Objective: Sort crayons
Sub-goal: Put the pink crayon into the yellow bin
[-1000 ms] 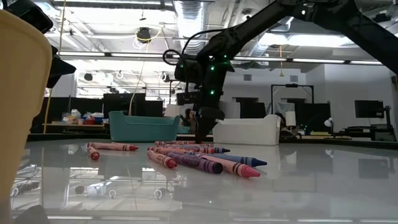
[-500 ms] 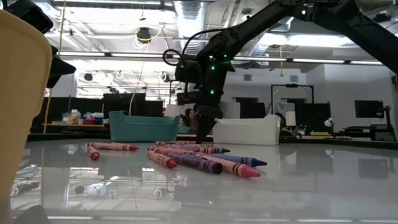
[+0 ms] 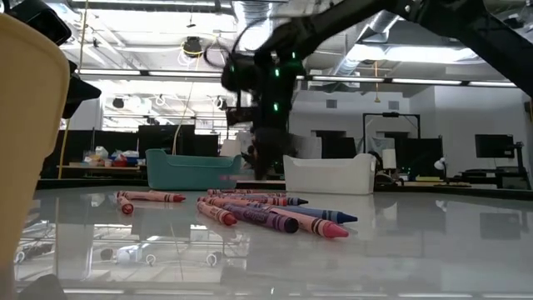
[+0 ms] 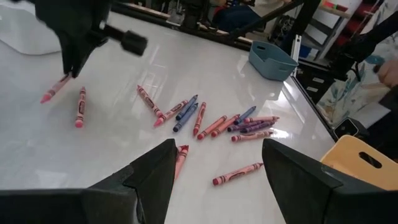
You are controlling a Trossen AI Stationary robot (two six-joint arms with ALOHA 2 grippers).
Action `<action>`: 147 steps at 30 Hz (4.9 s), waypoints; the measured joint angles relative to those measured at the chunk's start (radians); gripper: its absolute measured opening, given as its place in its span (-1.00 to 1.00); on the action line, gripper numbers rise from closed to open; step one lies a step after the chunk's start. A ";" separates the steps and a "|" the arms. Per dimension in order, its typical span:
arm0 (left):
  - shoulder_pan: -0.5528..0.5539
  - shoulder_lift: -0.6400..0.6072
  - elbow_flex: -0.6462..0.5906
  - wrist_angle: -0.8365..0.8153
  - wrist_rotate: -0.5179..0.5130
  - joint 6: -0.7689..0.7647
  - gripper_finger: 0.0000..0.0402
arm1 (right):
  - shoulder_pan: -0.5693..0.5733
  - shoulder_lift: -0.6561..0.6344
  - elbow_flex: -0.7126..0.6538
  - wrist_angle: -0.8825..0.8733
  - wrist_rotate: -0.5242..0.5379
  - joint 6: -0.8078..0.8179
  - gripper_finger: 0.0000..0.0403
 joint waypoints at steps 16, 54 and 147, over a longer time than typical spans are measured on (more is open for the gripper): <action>0.000 0.000 0.000 0.000 0.002 -0.045 0.14 | 0.320 -0.005 0.235 -0.039 0.003 0.109 -0.99; 0.000 0.000 0.000 0.000 -0.001 -0.108 0.14 | 0.754 -0.002 -0.040 0.703 -0.011 0.489 -0.97; 0.000 0.000 0.000 -0.022 -0.035 -0.079 0.14 | 0.033 -0.100 -0.291 0.471 -0.129 0.027 -0.16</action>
